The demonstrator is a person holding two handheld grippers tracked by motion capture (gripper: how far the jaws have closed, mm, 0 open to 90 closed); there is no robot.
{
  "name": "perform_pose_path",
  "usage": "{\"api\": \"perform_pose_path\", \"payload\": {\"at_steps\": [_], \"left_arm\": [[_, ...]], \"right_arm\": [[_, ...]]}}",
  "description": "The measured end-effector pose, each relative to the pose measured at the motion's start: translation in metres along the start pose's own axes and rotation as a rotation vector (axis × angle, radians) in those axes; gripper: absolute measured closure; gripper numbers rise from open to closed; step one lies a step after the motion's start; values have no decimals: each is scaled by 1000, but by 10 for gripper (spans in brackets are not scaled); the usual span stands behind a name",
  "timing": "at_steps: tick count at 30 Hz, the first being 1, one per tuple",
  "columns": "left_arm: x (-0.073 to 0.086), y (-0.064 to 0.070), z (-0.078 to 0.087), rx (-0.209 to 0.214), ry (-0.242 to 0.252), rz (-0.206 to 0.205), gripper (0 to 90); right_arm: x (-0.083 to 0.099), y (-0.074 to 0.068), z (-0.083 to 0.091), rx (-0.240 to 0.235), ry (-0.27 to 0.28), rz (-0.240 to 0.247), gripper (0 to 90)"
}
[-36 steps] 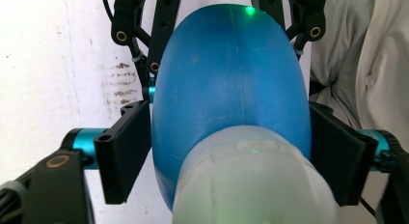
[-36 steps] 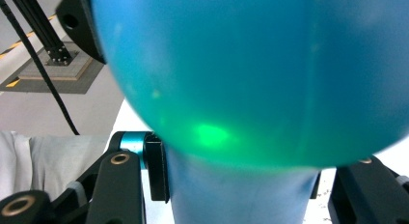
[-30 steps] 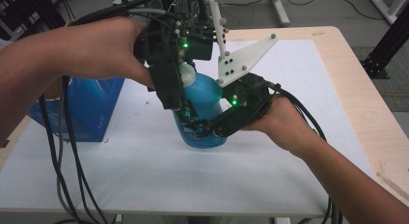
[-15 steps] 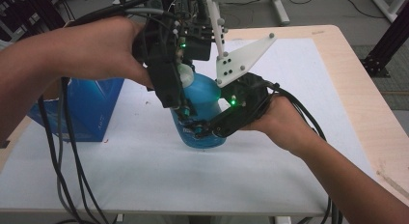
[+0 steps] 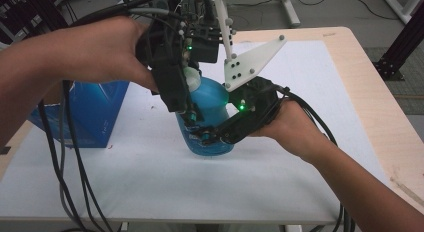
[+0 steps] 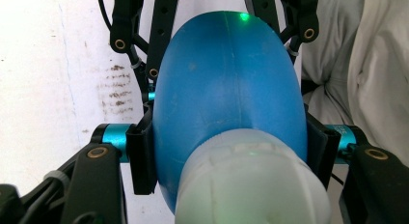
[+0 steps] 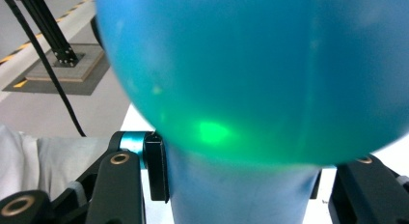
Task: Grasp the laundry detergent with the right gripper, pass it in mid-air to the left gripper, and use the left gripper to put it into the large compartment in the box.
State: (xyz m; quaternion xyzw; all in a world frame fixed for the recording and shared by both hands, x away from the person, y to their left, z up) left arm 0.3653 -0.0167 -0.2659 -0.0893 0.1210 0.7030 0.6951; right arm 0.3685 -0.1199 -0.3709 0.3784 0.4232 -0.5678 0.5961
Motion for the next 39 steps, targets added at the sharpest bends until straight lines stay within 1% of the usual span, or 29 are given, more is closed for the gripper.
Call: {"api": "perform_pose_path", "payload": {"at_steps": [2, 3, 4, 5, 6, 7, 8, 9, 10, 14, 15, 17, 19, 20, 22, 24, 25, 26, 27, 29, 30, 31, 32, 33, 34, 35, 36, 37, 39], "left_arm": [[-2, 2, 3, 6, -6, 1, 379], [-3, 3, 5, 10, -11, -4, 379], [-3, 4, 6, 13, -11, -1, 379], [-4, 5, 7, 16, -14, 17, 379], [-4, 5, 9, 18, -24, 28, 379], [-4, 6, 10, 16, -23, 43, 380], [-4, 6, 11, 15, -26, 48, 380], [-2, 6, 14, 7, -25, 66, 379], [-1, 5, 16, 3, -20, 75, 379], [4, 3, 23, -12, -11, 92, 379], [7, 2, 27, -17, -6, 104, 379], [10, 0, 34, -31, 3, 121, 379], [14, -3, 41, -49, 12, 139, 379], [16, -4, 45, -61, 15, 146, 379], [21, -8, 53, -80, 17, 174, 379], [27, -11, 63, -101, 23, 207, 379], [30, -13, 67, -108, 24, 215, 379], [33, -14, 71, -120, 27, 230, 379], [36, -15, 76, -129, 30, 244, 379], [42, -18, 87, -148, 35, 275, 378], [45, -19, 91, -155, 41, 285, 378], [48, -20, 97, -163, 46, 300, 378], [52, -21, 104, -176, 54, 316, 379], [55, -21, 109, -183, 59, 331, 378], [59, -22, 114, -188, 65, 346, 378], [67, -24, 125, -202, 81, 395, 379], [67, -24, 125, -202, 81, 395, 378], [72, -25, 130, -207, 87, 435, 378], [80, -26, 137, -220, 85, 474, 378]], "right_arm": [[-2, -2, 1, -3, 8, -4, 431], [-3, -2, 2, -7, 9, -6, 376], [-4, -2, 4, 7, 7, -15, 291], [-5, -2, 5, 21, 5, -20, 229], [-5, -1, 8, 17, 4, -38, 213], [-5, -2, 14, -5, -1, -54, 210], [-5, -2, 14, -5, -1, -54, 210], [-5, -4, 18, 6, -21, -62, 100], [-5, -5, 21, 18, -30, -72, 101], [-3, -6, 31, 23, -62, -79, 101], [-2, -6, 34, 37, -77, -81, 101], [0, -4, 43, 100, -122, -102, 100], [4, 0, 51, 148, -164, -145, 101], [5, 0, 56, 148, -179, -159, 101], [8, 0, 66, 111, -220, -196, 101], [10, -1, 73, 95, -264, -214, 100], [13, -3, 78, 115, -312, -209, 99], [14, -4, 81, 131, -342, -204, 84], [17, -5, 84, 152, -391, -189, 15], [21, -7, 90, 188, -474, -185, 5], [26, -7, 99, 206, -518, -206, 5], [26, -7, 99, 206, -518, -206, 5], [28, -7, 103, 223, -524, -209, 5], [32, -7, 113, 258, -538, -207, 6], [32, -7, 113, 258, -538, -207, 6], [35, -7, 123, 250, -540, -227, 6], [35, -7, 123, 250, -540, -227, 6], [35, -7, 126, 268, -537, -228, 7], [36, -6, 134, 320, -549, -250, 7]]}}
Point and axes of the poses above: each handheld gripper's, and its own axes: z roughly backward along the jaws, x roughly out of its underside, y roughly to its right, the point moved 3 cm from there along -z, roughly forward along the jaws, and after that the axes turned 6 degrees about y, right-handed, at the moved point
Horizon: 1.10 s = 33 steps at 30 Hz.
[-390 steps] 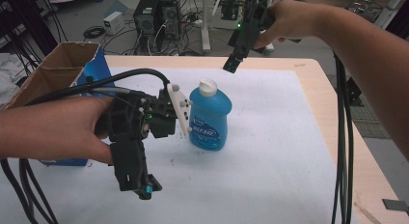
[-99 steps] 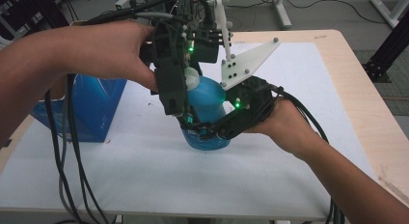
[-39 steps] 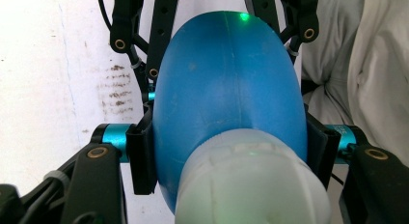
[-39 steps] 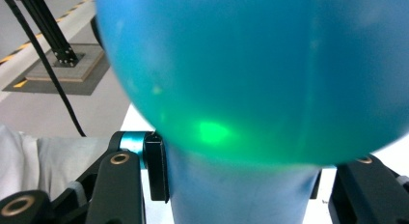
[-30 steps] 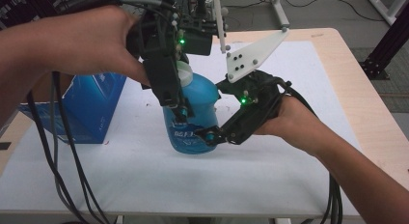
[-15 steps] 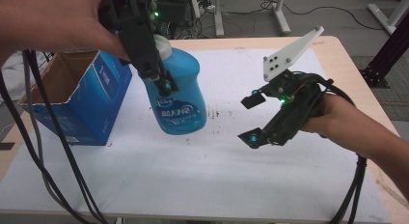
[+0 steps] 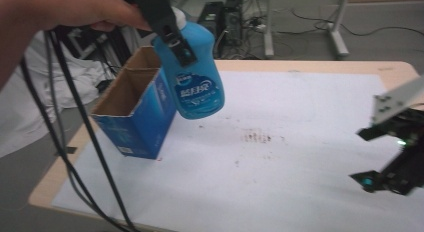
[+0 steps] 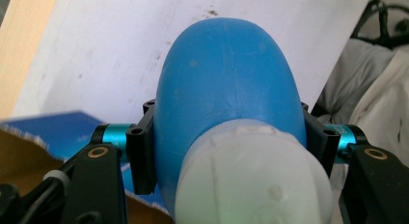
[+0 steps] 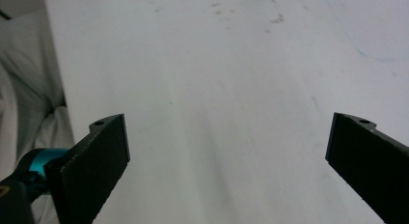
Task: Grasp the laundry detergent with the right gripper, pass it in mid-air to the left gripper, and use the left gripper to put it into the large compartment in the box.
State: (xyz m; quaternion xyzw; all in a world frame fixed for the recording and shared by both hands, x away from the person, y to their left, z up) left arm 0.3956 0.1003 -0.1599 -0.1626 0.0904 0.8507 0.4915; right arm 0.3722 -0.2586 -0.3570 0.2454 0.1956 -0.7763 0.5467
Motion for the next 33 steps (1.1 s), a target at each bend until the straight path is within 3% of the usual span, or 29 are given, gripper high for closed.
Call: {"api": "perform_pose_path", "payload": {"at_steps": [4, 11, 16, 20, 33], "left_arm": [[15, -10, 13, -31, 22, 84, 378], [34, -23, 32, -72, 74, 118, 378], [48, -28, 47, -48, 135, 138, 379], [59, -33, 60, -64, 181, 167, 379], [100, -61, 76, -134, 189, 255, 380]], "right_arm": [[4, 4, 7, 30, -8, -28, 7], [7, 10, 7, 53, 7, -45, 7], [9, 13, 1, 61, 13, -57, 8], [8, 14, -2, 65, 16, -68, 7], [10, 14, -2, 61, 28, -84, 8]]}}
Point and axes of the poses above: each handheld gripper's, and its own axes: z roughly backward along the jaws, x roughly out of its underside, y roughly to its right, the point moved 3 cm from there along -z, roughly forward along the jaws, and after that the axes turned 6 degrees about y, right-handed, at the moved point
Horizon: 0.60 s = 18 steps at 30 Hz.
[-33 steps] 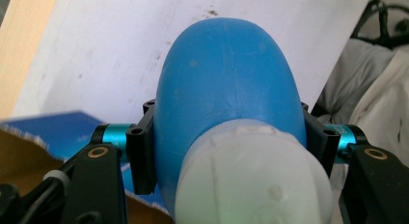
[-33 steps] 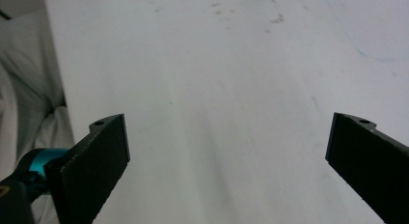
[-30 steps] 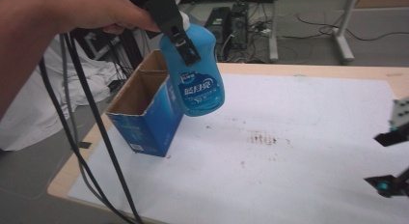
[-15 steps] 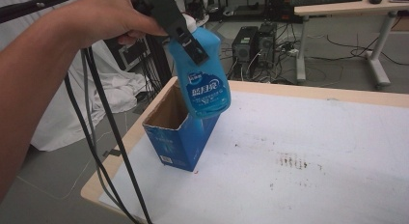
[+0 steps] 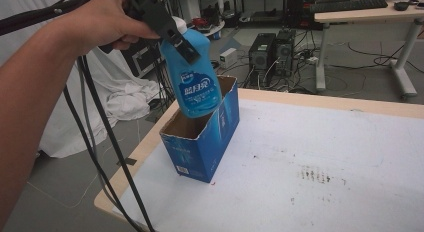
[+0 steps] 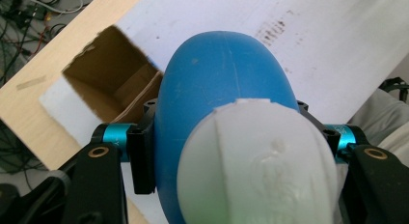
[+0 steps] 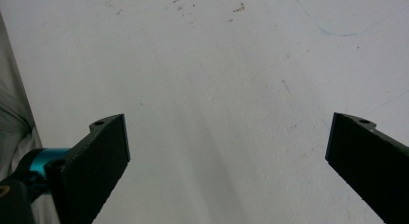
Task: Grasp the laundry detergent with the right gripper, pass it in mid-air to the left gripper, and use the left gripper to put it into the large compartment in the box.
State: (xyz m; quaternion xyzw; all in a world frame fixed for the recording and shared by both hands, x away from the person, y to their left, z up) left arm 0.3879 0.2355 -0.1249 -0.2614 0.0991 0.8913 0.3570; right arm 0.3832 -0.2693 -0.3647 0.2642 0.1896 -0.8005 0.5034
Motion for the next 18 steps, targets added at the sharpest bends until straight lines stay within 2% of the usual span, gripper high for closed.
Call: {"api": "perform_pose_path", "payload": {"at_steps": [9, 14, 18], "left_arm": [[12, -18, -7, -17, -68, -3, 381], [15, -23, -14, -6, -89, -18, 381], [19, -27, -27, 8, -107, -27, 380]], "right_arm": [[2, 0, -2, -1, -4, -4, 8], [2, 1, -4, -2, -4, -8, 8], [0, 1, -6, -4, -8, -9, 8]]}}
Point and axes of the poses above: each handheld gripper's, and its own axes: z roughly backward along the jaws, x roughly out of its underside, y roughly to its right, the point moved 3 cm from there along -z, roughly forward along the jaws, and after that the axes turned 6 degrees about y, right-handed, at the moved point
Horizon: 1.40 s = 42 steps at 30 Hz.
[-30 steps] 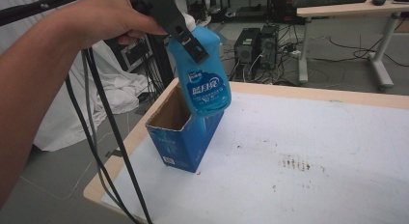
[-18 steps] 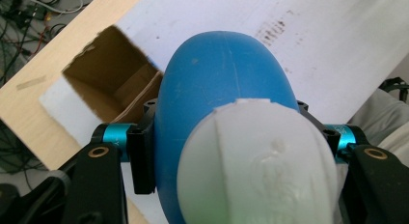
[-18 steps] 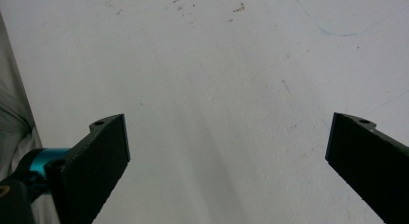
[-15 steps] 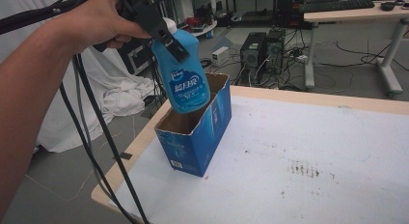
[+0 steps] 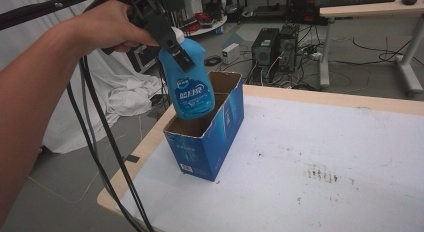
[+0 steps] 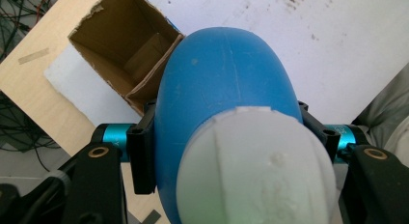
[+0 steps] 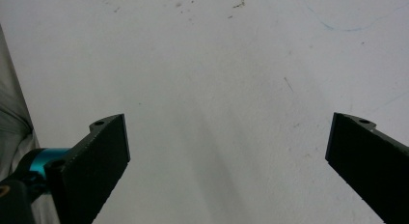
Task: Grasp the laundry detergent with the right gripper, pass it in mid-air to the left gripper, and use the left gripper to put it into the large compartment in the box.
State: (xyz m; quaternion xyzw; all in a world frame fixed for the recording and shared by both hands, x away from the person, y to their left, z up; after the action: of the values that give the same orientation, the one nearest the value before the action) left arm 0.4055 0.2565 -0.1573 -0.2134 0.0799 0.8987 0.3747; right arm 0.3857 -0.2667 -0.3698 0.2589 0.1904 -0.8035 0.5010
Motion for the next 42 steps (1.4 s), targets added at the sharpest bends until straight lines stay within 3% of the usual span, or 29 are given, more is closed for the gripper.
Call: {"api": "perform_pose_path", "payload": {"at_steps": [11, 25, 42], "left_arm": [[15, -12, -38, 26, -63, -28, 380], [35, -13, -91, 49, -146, -94, 380], [48, -10, -131, 45, -225, -154, 380]], "right_arm": [[-2, 1, -7, -4, -15, -9, 8], [-3, 2, -17, -15, -31, -15, 8], [0, 1, -19, -29, -31, -22, 8]]}}
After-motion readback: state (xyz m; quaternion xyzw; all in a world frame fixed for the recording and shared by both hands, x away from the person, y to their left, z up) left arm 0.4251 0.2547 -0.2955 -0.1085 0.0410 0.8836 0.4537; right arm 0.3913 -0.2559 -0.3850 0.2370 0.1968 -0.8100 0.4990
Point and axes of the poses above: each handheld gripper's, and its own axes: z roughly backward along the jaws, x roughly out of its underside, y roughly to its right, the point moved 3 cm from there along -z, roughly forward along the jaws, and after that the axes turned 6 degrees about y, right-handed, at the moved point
